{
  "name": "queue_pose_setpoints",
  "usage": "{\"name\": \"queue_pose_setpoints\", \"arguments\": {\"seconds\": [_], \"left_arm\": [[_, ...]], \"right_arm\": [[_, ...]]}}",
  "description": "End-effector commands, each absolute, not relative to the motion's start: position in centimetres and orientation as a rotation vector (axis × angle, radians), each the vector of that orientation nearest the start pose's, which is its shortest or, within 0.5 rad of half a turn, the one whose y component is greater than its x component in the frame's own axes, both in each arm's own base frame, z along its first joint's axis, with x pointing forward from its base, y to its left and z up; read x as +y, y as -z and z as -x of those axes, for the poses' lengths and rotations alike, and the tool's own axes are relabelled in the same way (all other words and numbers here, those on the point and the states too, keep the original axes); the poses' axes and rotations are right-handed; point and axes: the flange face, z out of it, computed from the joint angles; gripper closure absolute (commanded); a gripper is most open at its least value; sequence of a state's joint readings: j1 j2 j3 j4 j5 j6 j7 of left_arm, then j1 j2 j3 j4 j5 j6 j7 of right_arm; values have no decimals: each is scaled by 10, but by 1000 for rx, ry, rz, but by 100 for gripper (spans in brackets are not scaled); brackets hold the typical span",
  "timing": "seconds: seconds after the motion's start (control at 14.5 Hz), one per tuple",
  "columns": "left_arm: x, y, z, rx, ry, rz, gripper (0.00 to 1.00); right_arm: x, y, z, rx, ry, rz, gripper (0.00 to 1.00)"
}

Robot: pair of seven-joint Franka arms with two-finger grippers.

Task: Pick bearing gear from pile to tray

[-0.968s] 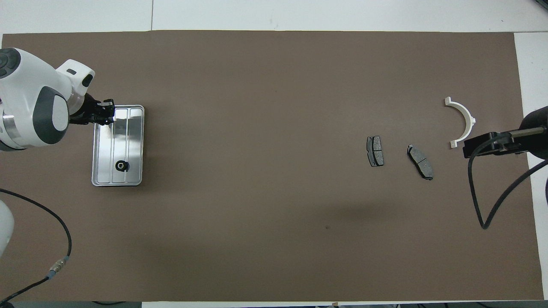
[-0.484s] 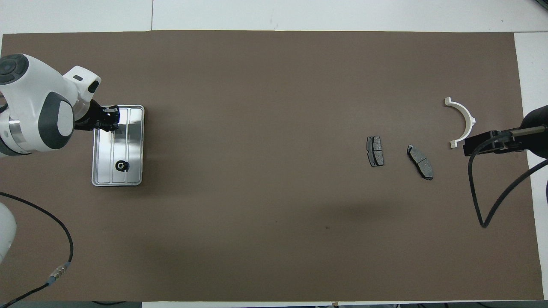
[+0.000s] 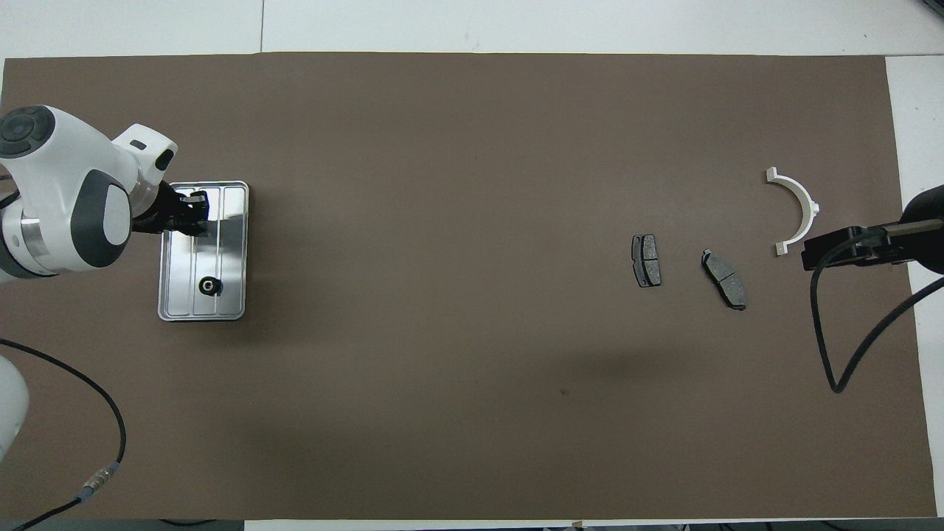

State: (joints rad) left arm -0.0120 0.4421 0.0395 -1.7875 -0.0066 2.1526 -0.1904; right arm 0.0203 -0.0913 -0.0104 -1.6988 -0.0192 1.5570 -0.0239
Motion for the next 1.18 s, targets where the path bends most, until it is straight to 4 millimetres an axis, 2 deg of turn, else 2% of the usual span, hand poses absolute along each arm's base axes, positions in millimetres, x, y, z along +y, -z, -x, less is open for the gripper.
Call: {"name": "queue_pose_setpoints", "arguments": {"seconds": [0.0,0.14,0.35,0.41,0.55,0.62,0.69,0.76,0.83,1.11], "left_arm": [[16,-304,-633,-315,-92,3098,52],[15,-307,-634,-313,-97,3098,45],[14,-323,-642,-313,-97,3097,44],[16,-338,-647,-316,-90,3098,44],[16,-388,-651,-316,-61,3100,44],[18,-414,-645,-322,-52,3102,43],[20,-438,-637,-329,-52,3103,37],[20,-459,-629,-325,-48,3106,27],[14,-479,-620,-314,-46,3108,0],[-2,-547,-576,-276,-108,3121,0]], "right_arm": [[-2,-612,-517,-31,-48,3139,0],[-5,-612,-516,-24,-58,3139,0],[-9,-611,-516,-10,-60,3138,0],[-9,-610,-516,-10,-62,3138,0],[-9,-610,-514,-10,-65,3138,0],[-9,-610,-514,-10,-65,3137,0],[-9,-609,-514,-7,-70,3138,0],[-8,-609,-514,-12,-67,3138,0],[-9,-609,-513,-10,-70,3138,0],[-6,-609,-514,-17,-70,3138,0]]}}
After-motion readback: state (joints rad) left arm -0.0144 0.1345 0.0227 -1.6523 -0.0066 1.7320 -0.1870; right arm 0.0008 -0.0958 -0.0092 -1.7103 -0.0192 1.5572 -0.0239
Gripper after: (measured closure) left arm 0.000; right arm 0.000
